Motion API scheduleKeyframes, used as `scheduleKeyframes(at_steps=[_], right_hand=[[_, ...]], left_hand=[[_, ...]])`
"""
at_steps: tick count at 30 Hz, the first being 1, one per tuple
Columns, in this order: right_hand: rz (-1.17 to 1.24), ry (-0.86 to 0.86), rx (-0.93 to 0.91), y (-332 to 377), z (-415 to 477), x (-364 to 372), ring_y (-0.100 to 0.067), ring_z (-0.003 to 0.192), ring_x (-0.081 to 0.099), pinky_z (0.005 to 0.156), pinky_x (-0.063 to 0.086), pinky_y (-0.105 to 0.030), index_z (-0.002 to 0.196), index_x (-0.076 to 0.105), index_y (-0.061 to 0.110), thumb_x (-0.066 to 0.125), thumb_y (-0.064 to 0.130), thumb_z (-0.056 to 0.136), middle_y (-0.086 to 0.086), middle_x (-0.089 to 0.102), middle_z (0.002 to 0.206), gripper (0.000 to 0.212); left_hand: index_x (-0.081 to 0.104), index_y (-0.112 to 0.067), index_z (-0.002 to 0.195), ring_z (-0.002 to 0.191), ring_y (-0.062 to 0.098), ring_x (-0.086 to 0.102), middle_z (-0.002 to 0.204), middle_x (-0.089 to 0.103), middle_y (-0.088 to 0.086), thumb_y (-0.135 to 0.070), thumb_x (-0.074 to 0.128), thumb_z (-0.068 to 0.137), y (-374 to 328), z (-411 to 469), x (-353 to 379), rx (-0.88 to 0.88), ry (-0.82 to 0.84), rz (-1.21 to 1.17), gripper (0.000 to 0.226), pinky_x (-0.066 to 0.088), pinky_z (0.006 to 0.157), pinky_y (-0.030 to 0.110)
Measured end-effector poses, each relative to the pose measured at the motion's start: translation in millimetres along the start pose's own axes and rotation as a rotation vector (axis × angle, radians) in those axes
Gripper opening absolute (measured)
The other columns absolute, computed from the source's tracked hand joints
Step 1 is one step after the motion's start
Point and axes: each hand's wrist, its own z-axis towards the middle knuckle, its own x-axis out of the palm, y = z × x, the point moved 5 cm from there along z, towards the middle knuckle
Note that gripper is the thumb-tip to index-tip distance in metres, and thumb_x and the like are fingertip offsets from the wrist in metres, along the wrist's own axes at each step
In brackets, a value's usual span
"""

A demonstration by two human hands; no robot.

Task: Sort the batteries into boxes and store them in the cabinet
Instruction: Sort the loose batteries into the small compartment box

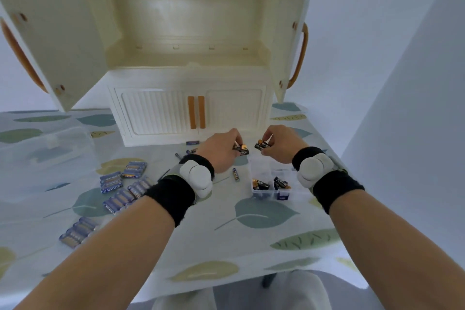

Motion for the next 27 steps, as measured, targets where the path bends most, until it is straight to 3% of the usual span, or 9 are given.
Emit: scheduleKeyframes(at_steps=[5, 11, 18, 22, 27], right_hand=[[-0.048, 0.018, 0.016, -20.2, -35.1, -12.8, -0.019, 0.087, 0.060, 0.072, 0.049, -0.031, 0.095, 0.062, 0.023, 0.080, 0.031, 0.076, 0.002, 0.065, 0.096, 0.027], [-0.081, 0.114, 0.013, -35.3, -67.0, -12.3, -0.016, 0.087, 0.061, 0.073, 0.049, -0.030, 0.098, 0.067, 0.022, 0.082, 0.034, 0.074, 0.007, 0.065, 0.093, 0.031], [-0.015, 0.106, -0.018, -33.6, -77.3, 0.2, -0.012, 0.088, 0.064, 0.078, 0.051, -0.026, 0.103, 0.066, 0.022, 0.080, 0.033, 0.078, 0.007, 0.070, 0.095, 0.031], [-0.057, 0.095, -0.039, -28.9, -75.4, -0.7, -0.013, 0.087, 0.064, 0.076, 0.048, -0.023, 0.097, 0.070, 0.020, 0.076, 0.021, 0.082, 0.005, 0.071, 0.095, 0.016], [-0.094, 0.100, -0.036, -25.7, -71.9, 3.5, -0.013, 0.085, 0.063, 0.077, 0.048, -0.023, 0.097, 0.072, 0.021, 0.074, 0.021, 0.084, 0.005, 0.070, 0.093, 0.013]], left_hand=[[0.052, -0.027, 0.109, 0.089, 0.021, 0.063, 0.110, 0.068, -0.004, -0.023, 0.059, 0.095, -33.8, -11.3, 26.8, 0.077, 0.105, -0.001, 0.016, 0.054, 0.084, 0.041], [0.056, -0.026, 0.108, 0.095, 0.024, 0.061, 0.106, 0.067, 0.001, -0.023, 0.059, 0.091, -49.5, -21.3, 46.2, 0.130, 0.128, 0.194, 0.018, 0.052, 0.087, 0.042], [0.061, -0.020, 0.121, 0.107, 0.020, 0.062, 0.118, 0.067, -0.001, -0.027, 0.070, 0.085, -49.0, -26.5, 46.6, 0.129, 0.132, 0.159, 0.038, 0.050, 0.096, 0.037], [0.067, -0.020, 0.115, 0.103, 0.018, 0.061, 0.113, 0.066, -0.001, -0.025, 0.066, 0.090, -44.0, -29.6, 42.1, 0.149, 0.079, 0.171, 0.026, 0.050, 0.091, 0.032], [0.075, -0.018, 0.107, 0.094, 0.023, 0.062, 0.106, 0.063, 0.006, -0.030, 0.056, 0.097, -41.4, -30.2, 39.6, 0.136, 0.004, 0.238, 0.024, 0.048, 0.082, 0.030]])
